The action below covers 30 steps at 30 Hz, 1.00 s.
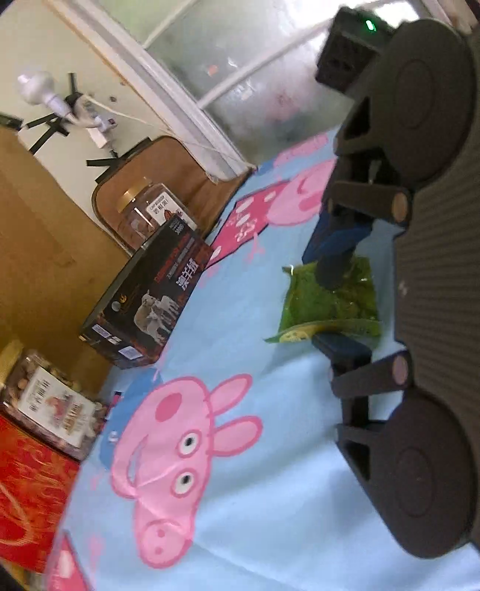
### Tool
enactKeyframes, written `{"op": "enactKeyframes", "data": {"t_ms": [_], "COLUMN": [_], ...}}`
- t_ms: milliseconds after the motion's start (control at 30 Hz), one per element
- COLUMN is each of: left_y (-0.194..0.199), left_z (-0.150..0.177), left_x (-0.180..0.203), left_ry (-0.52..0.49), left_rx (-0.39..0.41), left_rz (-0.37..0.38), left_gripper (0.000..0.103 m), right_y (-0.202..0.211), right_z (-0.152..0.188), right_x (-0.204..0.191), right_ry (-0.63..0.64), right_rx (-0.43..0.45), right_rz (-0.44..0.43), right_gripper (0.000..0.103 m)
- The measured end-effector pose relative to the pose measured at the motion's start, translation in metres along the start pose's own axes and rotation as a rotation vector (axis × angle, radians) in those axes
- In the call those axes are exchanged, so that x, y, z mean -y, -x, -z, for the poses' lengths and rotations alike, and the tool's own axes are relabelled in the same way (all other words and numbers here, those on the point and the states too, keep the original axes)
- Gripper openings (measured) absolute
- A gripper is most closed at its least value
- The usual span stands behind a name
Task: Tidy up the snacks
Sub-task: 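Grasp the clear green bag on the sheet with the left tool, then carry the green bag into the black tin and open the left tool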
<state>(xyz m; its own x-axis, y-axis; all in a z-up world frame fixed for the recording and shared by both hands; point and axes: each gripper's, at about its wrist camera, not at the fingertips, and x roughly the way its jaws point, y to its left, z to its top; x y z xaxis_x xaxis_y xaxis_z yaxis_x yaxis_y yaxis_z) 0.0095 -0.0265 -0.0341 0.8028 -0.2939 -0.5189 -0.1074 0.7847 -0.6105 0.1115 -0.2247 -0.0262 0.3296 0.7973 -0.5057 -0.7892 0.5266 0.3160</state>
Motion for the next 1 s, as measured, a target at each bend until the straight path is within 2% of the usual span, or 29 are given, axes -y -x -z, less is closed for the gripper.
{"op": "enactKeyframes", "data": {"t_ms": [33, 67, 100, 133, 267, 333, 433, 467, 500, 533, 600, 633, 667, 733, 767, 833, 900, 1000], "left_y": [-0.001, -0.001, 0.000, 0.001, 0.001, -0.003, -0.005, -0.005, -0.004, -0.004, -0.003, -0.003, -0.003, -0.001, -0.002, -0.004, -0.003, -0.006], "left_z": [0.000, -0.001, -0.002, -0.003, -0.006, -0.006, -0.005, -0.004, -0.004, -0.003, -0.001, 0.000, 0.001, 0.001, 0.001, -0.001, -0.008, -0.030], "left_x": [0.000, 0.000, 0.000, 0.001, 0.009, 0.008, 0.002, -0.001, -0.003, -0.004, -0.006, -0.006, -0.006, -0.007, -0.007, 0.000, 0.017, 0.029], "left_ry": [0.000, 0.009, 0.015, 0.018, -0.022, -0.030, -0.023, -0.018, -0.016, -0.015, -0.028, -0.034, -0.033, -0.023, -0.008, 0.006, -0.083, -0.110], "left_rx": [0.004, 0.004, 0.006, 0.010, 0.031, 0.016, 0.005, 0.004, 0.007, 0.010, 0.021, 0.029, 0.035, 0.037, 0.015, -0.003, 0.026, 0.039], "left_rz": [-0.007, -0.002, 0.011, 0.018, -0.017, -0.036, -0.050, -0.041, -0.029, -0.024, -0.035, -0.044, -0.045, -0.036, 0.002, 0.047, 0.000, 0.030], "left_gripper": [0.047, 0.046, 0.044, 0.044, 0.044, 0.044, 0.043, 0.043, 0.043, 0.042, 0.030, 0.029, 0.028, 0.027, 0.021, 0.021, 0.021, 0.021], "right_y": [0.001, 0.002, 0.003, 0.003, 0.001, 0.004, 0.007, 0.008, 0.007, 0.007, 0.006, 0.005, 0.002, 0.002, 0.003, 0.004, 0.005, 0.011], "right_z": [0.000, -0.002, -0.004, -0.005, -0.003, 0.000, 0.001, 0.001, 0.002, 0.003, 0.003, 0.002, 0.002, 0.002, 0.002, 0.000, -0.003, -0.018], "right_x": [-0.001, -0.001, -0.001, 0.000, 0.007, 0.008, 0.015, 0.017, 0.019, 0.019, 0.015, 0.013, 0.011, 0.010, 0.011, 0.011, 0.006, 0.011], "right_ry": [0.006, 0.006, 0.003, -0.002, -0.049, -0.062, -0.084, -0.088, -0.084, -0.070, -0.040, -0.032, -0.023, -0.024, -0.024, -0.034, -0.008, -0.017], "right_rx": [0.007, 0.021, 0.031, 0.025, 0.017, 0.018, 0.020, 0.009, -0.003, -0.007, -0.012, -0.017, -0.031, -0.019, -0.006, -0.004, 0.024, 0.082], "right_rz": [0.003, 0.012, 0.020, 0.017, 0.018, 0.008, -0.021, -0.035, -0.056, -0.075, -0.074, -0.072, -0.071, -0.068, -0.075, -0.081, -0.055, -0.045], "right_gripper": [0.037, 0.027, 0.009, 0.005, 0.005, 0.006, 0.019, 0.034, 0.045, 0.046, 0.046, 0.043, 0.028, 0.022, 0.005, 0.003, 0.003, 0.003]}}
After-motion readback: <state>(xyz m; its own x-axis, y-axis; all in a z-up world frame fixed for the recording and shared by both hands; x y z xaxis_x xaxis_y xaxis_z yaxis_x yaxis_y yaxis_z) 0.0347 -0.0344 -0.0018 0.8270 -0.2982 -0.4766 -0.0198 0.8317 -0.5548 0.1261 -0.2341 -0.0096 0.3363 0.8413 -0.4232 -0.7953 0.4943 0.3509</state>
